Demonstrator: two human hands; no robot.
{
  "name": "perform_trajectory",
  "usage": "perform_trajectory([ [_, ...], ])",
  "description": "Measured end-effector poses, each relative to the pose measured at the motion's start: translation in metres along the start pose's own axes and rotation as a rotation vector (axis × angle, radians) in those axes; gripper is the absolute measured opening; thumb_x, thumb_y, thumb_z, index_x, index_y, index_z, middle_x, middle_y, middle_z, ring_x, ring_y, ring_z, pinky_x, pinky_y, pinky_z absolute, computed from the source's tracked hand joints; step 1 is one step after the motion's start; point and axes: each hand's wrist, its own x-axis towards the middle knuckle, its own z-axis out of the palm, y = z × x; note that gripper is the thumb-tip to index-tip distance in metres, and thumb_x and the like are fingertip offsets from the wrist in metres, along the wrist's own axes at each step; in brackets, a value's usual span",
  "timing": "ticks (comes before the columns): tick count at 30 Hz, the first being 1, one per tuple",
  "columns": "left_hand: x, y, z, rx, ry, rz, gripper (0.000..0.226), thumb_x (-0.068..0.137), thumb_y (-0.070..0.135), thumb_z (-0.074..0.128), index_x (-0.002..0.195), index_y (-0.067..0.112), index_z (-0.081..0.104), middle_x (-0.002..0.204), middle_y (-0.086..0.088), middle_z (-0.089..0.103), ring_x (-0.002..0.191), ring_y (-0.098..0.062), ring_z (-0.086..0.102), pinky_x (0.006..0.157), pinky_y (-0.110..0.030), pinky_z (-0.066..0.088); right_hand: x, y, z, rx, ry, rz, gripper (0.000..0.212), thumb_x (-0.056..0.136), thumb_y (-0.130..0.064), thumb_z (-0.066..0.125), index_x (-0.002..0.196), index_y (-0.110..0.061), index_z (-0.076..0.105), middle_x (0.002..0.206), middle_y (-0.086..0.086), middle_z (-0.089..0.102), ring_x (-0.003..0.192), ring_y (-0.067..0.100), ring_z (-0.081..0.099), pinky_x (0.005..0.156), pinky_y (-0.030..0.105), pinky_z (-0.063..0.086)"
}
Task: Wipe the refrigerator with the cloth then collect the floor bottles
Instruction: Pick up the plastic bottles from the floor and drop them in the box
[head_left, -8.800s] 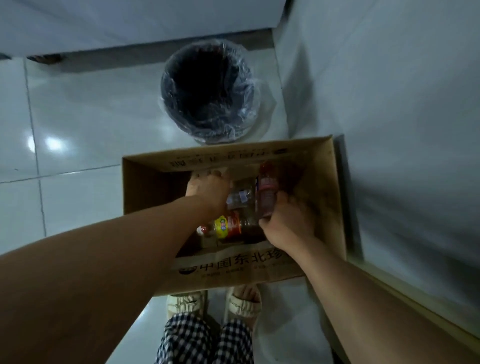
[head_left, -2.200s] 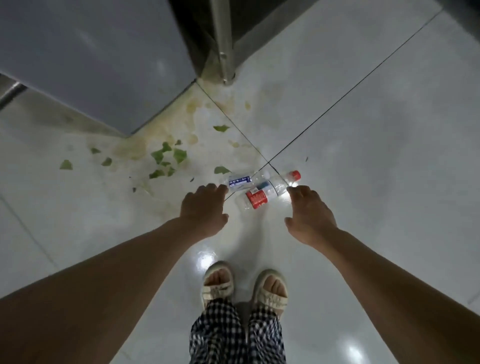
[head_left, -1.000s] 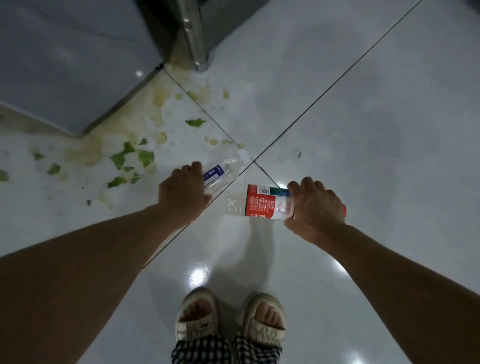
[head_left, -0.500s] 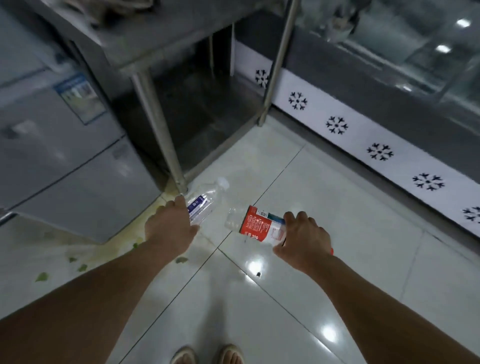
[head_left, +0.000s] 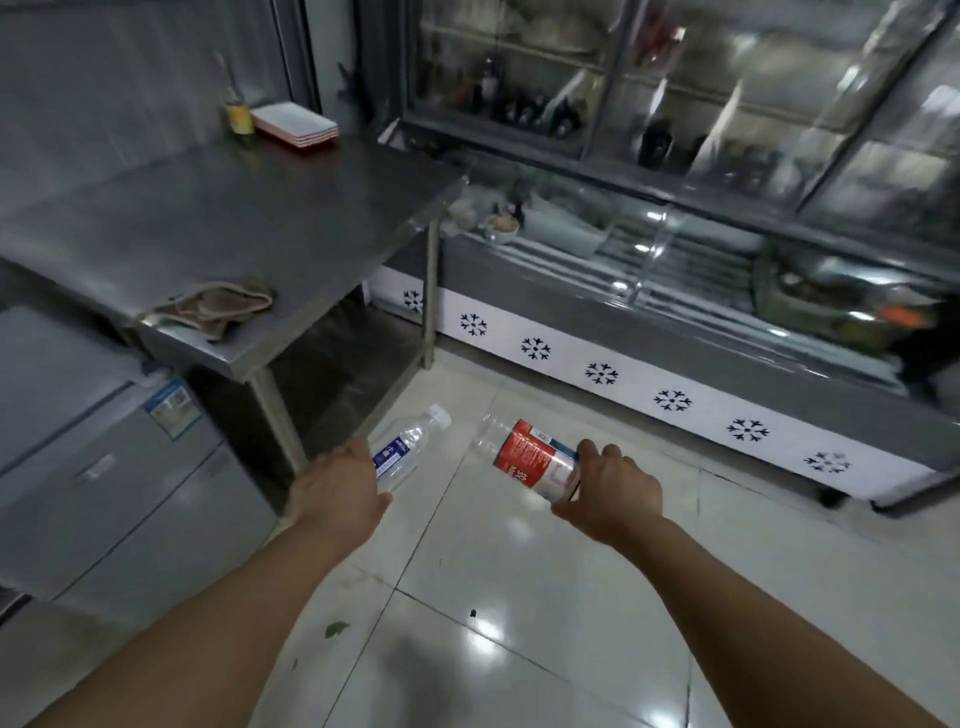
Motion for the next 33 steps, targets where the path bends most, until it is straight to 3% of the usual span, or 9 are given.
perform_trajectory([
  [4,-0.010,0.007,-0.026,0.004,0.064,0.133,0.052,0.075,0.046,0.070,0.109,0.018,0.042,0.109,-0.005,0.060,0.096,-0.022,0.058,0.067,-0.030,0.038,-0.042,0.021,-0.017,-0.004,-0.003,0.138,0.066,0.074,-0.055,0.068,0.126,-0.025,0.040,0.108,0.001,0.054,0.094,0.018,0.058,0.066,0.028,0.044],
  [10,-0.030,0.043,-0.064,0.067,0.095,0.336,0.050,0.076,0.044,0.068,0.111,0.018,0.042,0.107,-0.004,0.059,0.096,-0.022,0.057,0.069,-0.031,0.039,-0.106,0.038,-0.039,0.037,0.022,0.302,0.067,0.071,-0.057,0.070,0.120,-0.023,0.042,0.106,0.003,0.055,0.085,0.018,0.055,0.065,0.029,0.041],
  [14,-0.048,0.084,-0.076,0.061,0.065,0.454,0.052,0.078,0.042,0.067,0.116,0.016,0.043,0.112,-0.006,0.058,0.101,-0.024,0.056,0.075,-0.033,0.043,-0.149,0.063,-0.053,0.060,0.063,0.429,0.067,0.071,-0.057,0.070,0.120,-0.022,0.041,0.109,0.003,0.055,0.092,0.021,0.059,0.067,0.030,0.042],
  [18,-0.074,0.132,-0.078,0.091,0.039,0.600,0.046,0.080,0.039,0.061,0.114,0.015,0.042,0.111,-0.006,0.059,0.102,-0.025,0.056,0.071,-0.032,0.037,-0.200,0.097,-0.051,0.088,0.045,0.567,0.067,0.072,-0.057,0.068,0.122,-0.022,0.039,0.111,0.003,0.054,0.095,0.021,0.059,0.067,0.030,0.039],
  [33,-0.249,0.372,-0.054,0.098,0.005,1.032,0.054,0.080,0.038,0.062,0.124,0.016,0.039,0.118,-0.005,0.059,0.109,-0.024,0.055,0.086,-0.035,0.042,-0.403,0.301,-0.045,0.166,0.123,0.977,0.068,0.072,-0.057,0.068,0.122,-0.021,0.040,0.110,0.002,0.055,0.092,0.020,0.059,0.066,0.028,0.040],
])
